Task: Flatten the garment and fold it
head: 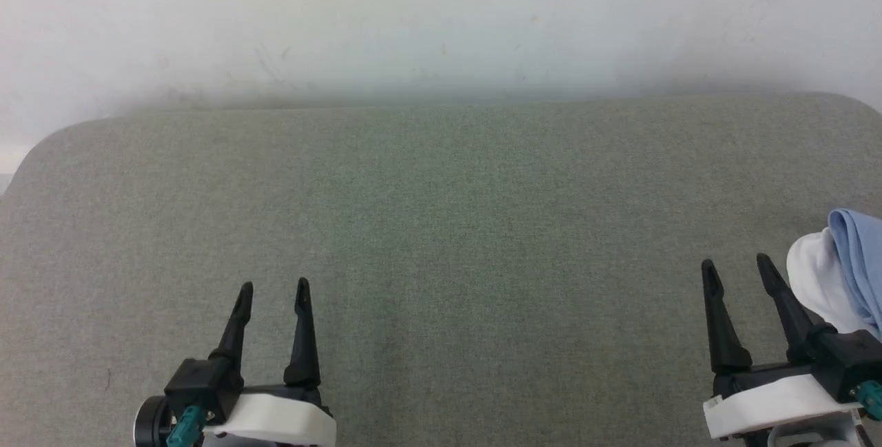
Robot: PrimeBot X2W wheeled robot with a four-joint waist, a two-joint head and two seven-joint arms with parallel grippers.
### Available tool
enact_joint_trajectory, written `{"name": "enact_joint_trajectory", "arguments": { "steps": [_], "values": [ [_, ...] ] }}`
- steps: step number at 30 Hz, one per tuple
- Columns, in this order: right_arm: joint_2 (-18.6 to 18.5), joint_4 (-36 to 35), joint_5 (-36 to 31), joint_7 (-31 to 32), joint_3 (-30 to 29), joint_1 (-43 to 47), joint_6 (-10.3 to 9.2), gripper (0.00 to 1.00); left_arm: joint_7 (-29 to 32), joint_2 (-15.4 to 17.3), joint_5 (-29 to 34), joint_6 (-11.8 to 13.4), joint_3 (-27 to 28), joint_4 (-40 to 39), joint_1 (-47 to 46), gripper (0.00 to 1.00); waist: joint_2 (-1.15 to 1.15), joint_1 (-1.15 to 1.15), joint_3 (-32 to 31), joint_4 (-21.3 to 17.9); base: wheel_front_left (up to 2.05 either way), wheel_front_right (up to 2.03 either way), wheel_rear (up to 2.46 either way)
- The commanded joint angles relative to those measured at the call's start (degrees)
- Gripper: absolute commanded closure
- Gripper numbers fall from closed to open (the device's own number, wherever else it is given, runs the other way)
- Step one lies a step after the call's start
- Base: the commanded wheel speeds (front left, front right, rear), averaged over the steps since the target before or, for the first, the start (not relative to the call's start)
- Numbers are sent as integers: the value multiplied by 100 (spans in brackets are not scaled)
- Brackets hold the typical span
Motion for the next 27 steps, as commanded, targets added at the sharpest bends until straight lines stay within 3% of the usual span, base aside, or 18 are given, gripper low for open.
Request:
{"name": "enact_joint_trajectory", "arguments": {
  "steps": [1,2,27],
  "values": [
    [-2,20,-44,-13,1,-34,-10,0,-28,-3,-28,32,10,-17,-1,0,0,0,5,-3,0,0,0],
    [1,3,-19,2,-1,-1,0,100,1,0,-30,0,-1,0,0,100,0,0,5,-2,0,0,0],
    [45,-15,-157,252,38,-67,-1,100,262,0,156,-39,70,-31,-61,100,0,0,-35,-12,0,0,0]
  ]
}}
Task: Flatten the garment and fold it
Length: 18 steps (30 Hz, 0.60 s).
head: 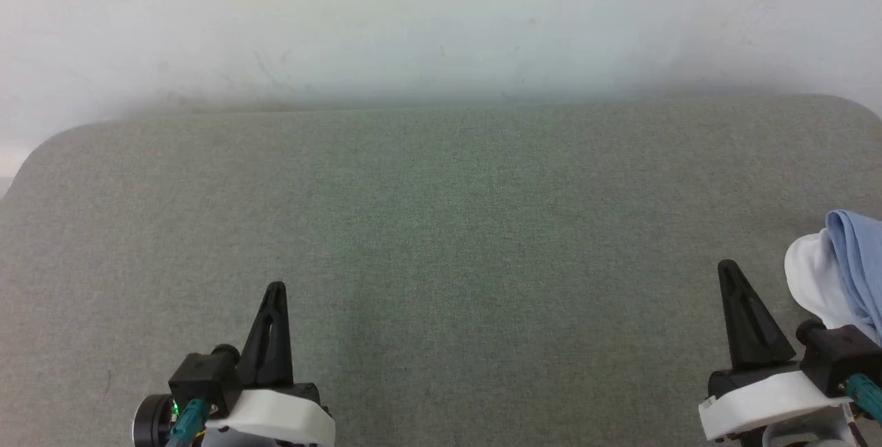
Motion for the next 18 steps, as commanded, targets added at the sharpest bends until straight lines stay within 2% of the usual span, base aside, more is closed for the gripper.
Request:
{"name": "enact_joint_trajectory", "arguments": {
  "steps": [1,18],
  "values": [
    [28,-15,-60,32,10,-63,-2,100,35,-1,56,-31,35,-27,-53,100,0,0,-2,0,0,0,0],
    [62,-30,-165,217,40,-115,-3,100,234,-1,205,-60,94,-52,-101,100,0,0,-35,-8,0,0,0]
  ]
}}
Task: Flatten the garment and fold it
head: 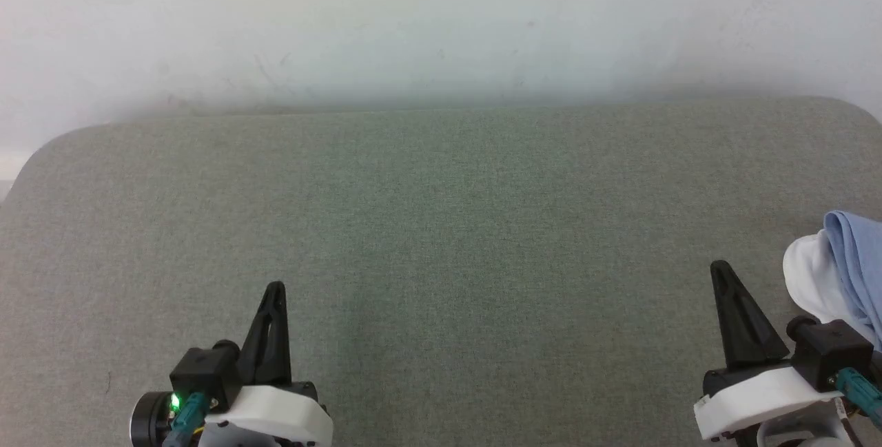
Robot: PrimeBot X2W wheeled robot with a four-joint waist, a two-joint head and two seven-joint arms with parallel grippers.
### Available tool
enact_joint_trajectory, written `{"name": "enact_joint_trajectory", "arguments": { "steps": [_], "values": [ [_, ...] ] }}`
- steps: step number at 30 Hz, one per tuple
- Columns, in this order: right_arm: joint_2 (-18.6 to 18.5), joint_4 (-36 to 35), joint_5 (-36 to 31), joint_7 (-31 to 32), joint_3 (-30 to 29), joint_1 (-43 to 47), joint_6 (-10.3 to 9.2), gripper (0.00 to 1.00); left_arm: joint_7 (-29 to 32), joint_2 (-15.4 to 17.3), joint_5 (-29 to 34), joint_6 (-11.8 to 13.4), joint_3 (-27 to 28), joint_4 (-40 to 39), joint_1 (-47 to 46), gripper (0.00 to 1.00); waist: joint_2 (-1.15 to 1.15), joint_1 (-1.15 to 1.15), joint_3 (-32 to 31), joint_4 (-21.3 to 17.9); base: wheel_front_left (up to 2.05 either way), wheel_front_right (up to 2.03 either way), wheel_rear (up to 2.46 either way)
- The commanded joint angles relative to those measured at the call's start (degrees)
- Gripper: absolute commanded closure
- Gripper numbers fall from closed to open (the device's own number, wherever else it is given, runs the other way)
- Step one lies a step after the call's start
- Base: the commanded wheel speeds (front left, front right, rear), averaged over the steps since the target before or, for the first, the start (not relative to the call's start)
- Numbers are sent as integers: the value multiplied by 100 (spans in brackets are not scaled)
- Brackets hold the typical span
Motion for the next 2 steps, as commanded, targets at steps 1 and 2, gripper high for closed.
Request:
{"name": "enact_joint_trajectory", "arguments": {
  "steps": [1,2],
  "values": [
    [31,-24,-63,34,15,-84,-4,100,38,-1,99,-32,36,-32,-85,100,0,0,-3,-1,0,0,0],
    [33,-25,-69,45,17,-87,-4,100,50,-1,108,-34,39,-33,-88,100,0,0,-5,-1,0,0,0]
  ]
}}
